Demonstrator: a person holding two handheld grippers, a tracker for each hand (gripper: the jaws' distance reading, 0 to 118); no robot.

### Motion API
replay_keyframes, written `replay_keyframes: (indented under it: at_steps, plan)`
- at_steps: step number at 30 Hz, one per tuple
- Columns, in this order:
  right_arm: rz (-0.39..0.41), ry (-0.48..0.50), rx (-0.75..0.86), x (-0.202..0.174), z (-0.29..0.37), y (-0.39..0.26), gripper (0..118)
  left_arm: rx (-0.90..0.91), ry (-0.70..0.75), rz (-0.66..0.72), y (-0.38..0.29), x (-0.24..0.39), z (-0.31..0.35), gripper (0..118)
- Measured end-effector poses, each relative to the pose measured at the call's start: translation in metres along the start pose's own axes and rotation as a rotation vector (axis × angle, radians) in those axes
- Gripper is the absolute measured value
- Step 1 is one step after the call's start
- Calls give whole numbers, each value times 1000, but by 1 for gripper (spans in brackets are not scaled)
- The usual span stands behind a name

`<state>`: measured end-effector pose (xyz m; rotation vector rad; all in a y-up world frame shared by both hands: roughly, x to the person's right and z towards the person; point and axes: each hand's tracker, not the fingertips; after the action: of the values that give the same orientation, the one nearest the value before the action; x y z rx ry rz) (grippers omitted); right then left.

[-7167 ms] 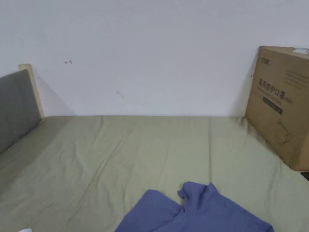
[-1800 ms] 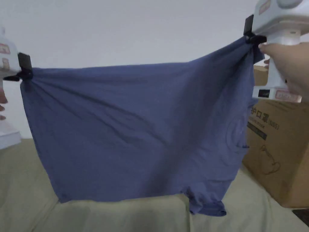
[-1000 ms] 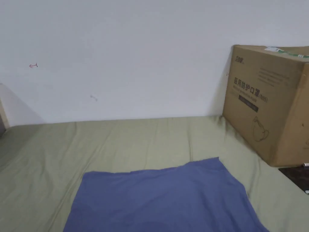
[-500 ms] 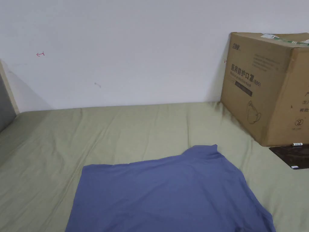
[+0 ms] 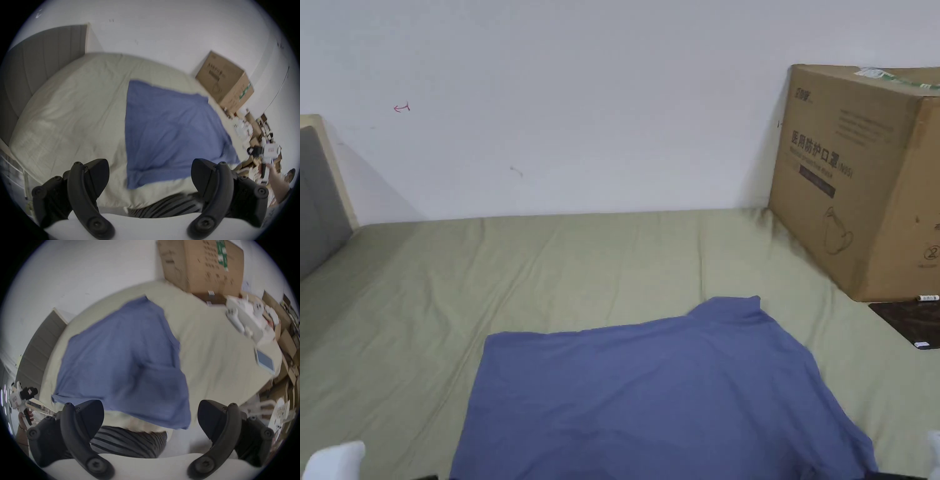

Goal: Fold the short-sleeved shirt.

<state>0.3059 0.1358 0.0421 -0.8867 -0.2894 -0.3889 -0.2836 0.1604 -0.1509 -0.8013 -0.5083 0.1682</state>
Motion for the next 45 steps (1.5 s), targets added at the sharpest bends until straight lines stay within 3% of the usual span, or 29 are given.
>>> replay_keyframes:
  at_steps: [6, 8, 9, 10, 12, 13, 16, 19, 24, 27, 31, 33, 34, 36, 37, 41, 45]
  plan:
    - [82, 183, 508, -83, 59, 12, 113, 462, -5, -45, 11, 57, 50, 106]
    - [113, 246, 703, -102, 67, 11, 105, 623, 13, -98, 8, 78, 55, 101]
    - [118, 242, 767, -112, 70, 10, 96, 671, 26, -113, 8, 86, 55, 92]
    - [117, 198, 827, -126, 72, 11, 69, 708, 29, -131, 9, 98, 53, 68]
    - [123, 143, 870, -141, 67, 18, 1, 725, 57, -167, 15, 117, 47, 6]
    - [126, 116, 865, -148, 64, 22, 0, 721, 83, -194, 19, 127, 43, 0]
    - [76, 196, 813, -150, 54, 35, 0, 697, 0, -203, 24, 132, 31, 0]
    - [48, 175, 818, -151, 53, 34, 0, 695, 61, -235, 26, 143, 26, 0]
    - [13, 156, 786, -140, 46, 37, 0, 593, 47, -240, 36, 143, 17, 0]
    - [-12, 176, 734, -136, 41, 37, 0, 357, 6, -192, 58, 129, 2, 0]
    - [7, 189, 679, -133, 36, 36, 0, -161, 43, -41, 76, 83, -42, 0]
    - [29, 188, 651, -134, 34, 35, 0, -271, 28, 46, 64, 51, -59, 1]
    - [43, 191, 630, -134, 31, 34, 0, -301, 38, 63, 55, 36, -63, 22]
    - [62, 201, 603, -135, 27, 31, 0, -360, 119, 62, 40, 18, -72, 89]
    - [73, 201, 587, -135, 24, 29, 0, -364, 153, 68, 32, 8, -76, 102]
    - [98, 203, 529, -140, 12, 23, 0, -412, 190, 144, 8, -21, -91, 101]
    - [101, 209, 490, -141, 7, 21, 0, -494, 260, 112, -18, -34, -109, 100]
